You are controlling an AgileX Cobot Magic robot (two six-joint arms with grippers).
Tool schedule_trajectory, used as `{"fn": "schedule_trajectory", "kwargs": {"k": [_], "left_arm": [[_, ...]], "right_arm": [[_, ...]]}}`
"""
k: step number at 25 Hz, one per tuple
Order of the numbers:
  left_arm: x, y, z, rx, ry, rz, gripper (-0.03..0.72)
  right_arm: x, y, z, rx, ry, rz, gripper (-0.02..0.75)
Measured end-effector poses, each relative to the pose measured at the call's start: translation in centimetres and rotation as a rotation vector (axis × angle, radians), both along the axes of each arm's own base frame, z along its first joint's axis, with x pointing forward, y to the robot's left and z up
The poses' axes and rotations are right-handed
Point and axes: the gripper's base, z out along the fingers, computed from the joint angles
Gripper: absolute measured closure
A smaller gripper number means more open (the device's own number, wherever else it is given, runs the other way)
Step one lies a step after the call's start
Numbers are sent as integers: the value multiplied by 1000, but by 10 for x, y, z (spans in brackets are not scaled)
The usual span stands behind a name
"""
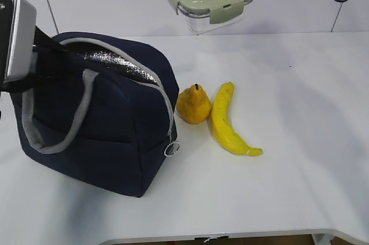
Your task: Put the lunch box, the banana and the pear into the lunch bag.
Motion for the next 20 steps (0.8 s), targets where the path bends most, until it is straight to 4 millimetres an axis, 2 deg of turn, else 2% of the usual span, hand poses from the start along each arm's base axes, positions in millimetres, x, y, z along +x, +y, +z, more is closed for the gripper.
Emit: {"fn": "schedule_trajectory", "kwargs": {"k": [5,9,16,20], "left_arm": [[0,-1,1,-3,-7,3,556],[-2,-2,5,-56,-2,22,680],[-4,-3,9,-118,12,35,697],[-5,-4,8,-121,28,18,697]], "right_arm": [[-4,13,1,-4,-4,35,345],[-8,29,14,-68,-74,78,345],[-23,61,39,-168,-170,171,345],[-26,80,39,-182,-191,218,345]]}}
